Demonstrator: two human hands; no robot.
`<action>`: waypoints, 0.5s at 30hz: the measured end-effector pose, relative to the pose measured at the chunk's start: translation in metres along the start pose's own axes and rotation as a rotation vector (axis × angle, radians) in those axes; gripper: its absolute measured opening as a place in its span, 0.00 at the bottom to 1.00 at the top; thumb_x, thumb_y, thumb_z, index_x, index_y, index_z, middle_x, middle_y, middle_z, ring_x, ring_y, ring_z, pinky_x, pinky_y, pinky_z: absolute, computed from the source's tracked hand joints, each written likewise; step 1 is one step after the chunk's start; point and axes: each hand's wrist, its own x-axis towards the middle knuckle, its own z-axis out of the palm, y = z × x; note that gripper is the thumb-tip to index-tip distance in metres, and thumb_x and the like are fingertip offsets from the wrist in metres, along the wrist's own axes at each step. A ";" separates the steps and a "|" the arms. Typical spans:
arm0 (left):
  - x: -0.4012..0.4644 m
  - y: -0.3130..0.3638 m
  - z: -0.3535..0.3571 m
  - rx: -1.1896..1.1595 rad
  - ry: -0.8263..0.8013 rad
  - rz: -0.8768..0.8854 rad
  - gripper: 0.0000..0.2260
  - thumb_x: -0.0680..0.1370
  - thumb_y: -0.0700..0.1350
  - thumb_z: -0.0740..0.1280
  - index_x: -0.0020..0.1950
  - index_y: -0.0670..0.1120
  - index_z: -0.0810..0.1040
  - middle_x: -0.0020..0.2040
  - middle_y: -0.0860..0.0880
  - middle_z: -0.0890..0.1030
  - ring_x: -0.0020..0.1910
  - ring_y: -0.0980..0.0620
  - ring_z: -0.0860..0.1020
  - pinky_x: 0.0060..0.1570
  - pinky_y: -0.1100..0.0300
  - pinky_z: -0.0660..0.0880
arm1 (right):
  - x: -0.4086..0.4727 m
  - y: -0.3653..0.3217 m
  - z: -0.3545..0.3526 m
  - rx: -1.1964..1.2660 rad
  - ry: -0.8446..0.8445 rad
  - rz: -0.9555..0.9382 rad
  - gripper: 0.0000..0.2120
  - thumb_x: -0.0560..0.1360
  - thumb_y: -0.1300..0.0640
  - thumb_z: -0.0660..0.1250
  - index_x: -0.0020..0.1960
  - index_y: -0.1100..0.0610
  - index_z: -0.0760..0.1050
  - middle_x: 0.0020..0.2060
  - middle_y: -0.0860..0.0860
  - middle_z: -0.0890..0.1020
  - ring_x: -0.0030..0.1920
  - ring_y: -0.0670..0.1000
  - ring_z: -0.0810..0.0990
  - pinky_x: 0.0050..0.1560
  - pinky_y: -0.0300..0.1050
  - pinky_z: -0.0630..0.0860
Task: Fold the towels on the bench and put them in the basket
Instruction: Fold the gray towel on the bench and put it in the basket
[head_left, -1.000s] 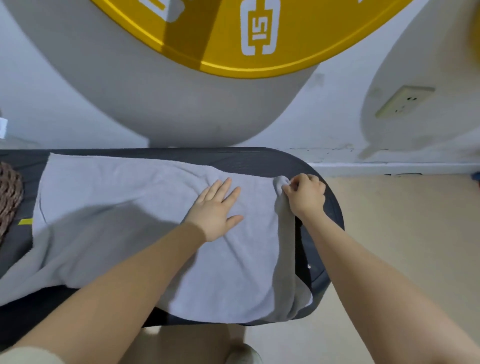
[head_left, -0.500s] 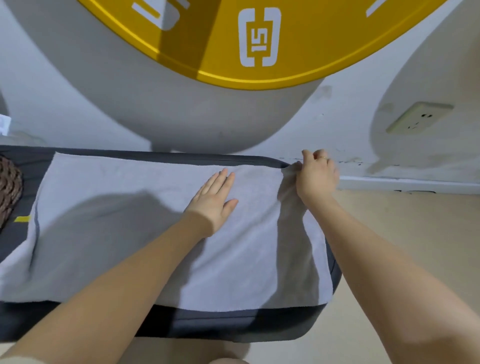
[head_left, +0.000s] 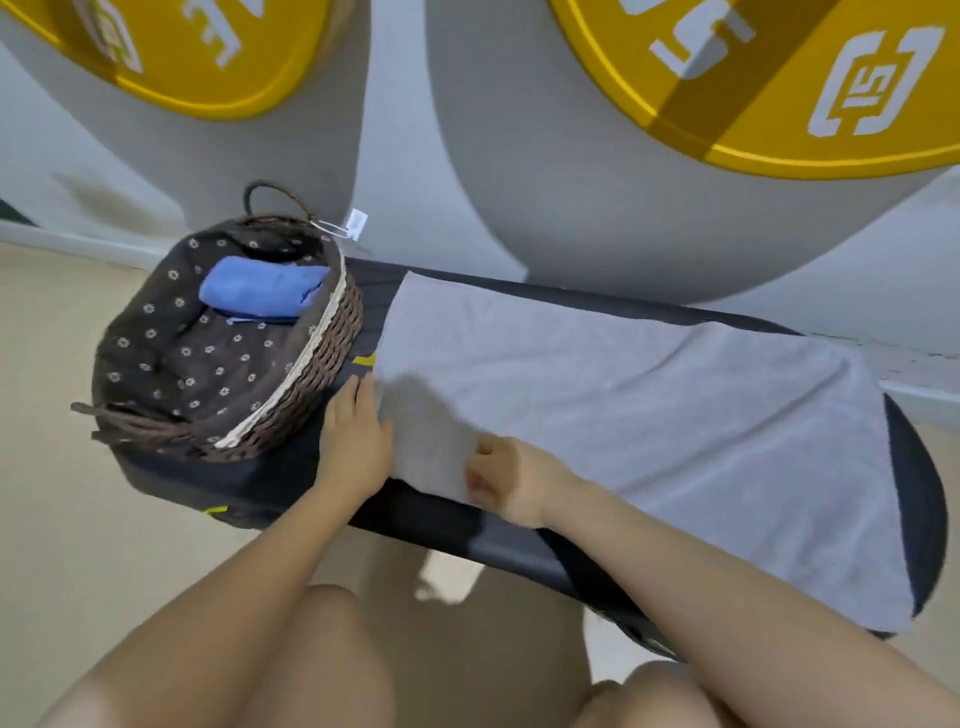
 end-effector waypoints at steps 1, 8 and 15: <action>-0.003 -0.010 -0.005 -0.014 -0.016 -0.085 0.26 0.80 0.44 0.57 0.76 0.40 0.52 0.75 0.40 0.56 0.74 0.41 0.54 0.71 0.50 0.54 | 0.000 -0.006 0.003 -0.022 0.009 0.019 0.11 0.76 0.54 0.59 0.52 0.60 0.75 0.54 0.58 0.73 0.53 0.60 0.74 0.45 0.50 0.73; 0.002 -0.040 -0.013 -0.335 -0.025 -0.176 0.12 0.78 0.47 0.62 0.53 0.39 0.75 0.55 0.41 0.73 0.58 0.41 0.69 0.54 0.54 0.65 | 0.000 -0.028 0.019 -0.260 0.041 0.150 0.16 0.78 0.50 0.57 0.62 0.57 0.66 0.64 0.54 0.68 0.63 0.57 0.68 0.47 0.47 0.69; -0.017 -0.062 -0.019 -0.225 0.014 -0.182 0.10 0.79 0.49 0.59 0.52 0.43 0.68 0.44 0.43 0.75 0.46 0.40 0.75 0.40 0.53 0.68 | 0.000 -0.037 0.022 -0.269 0.059 0.199 0.15 0.77 0.60 0.55 0.64 0.53 0.66 0.59 0.53 0.73 0.55 0.57 0.75 0.42 0.45 0.66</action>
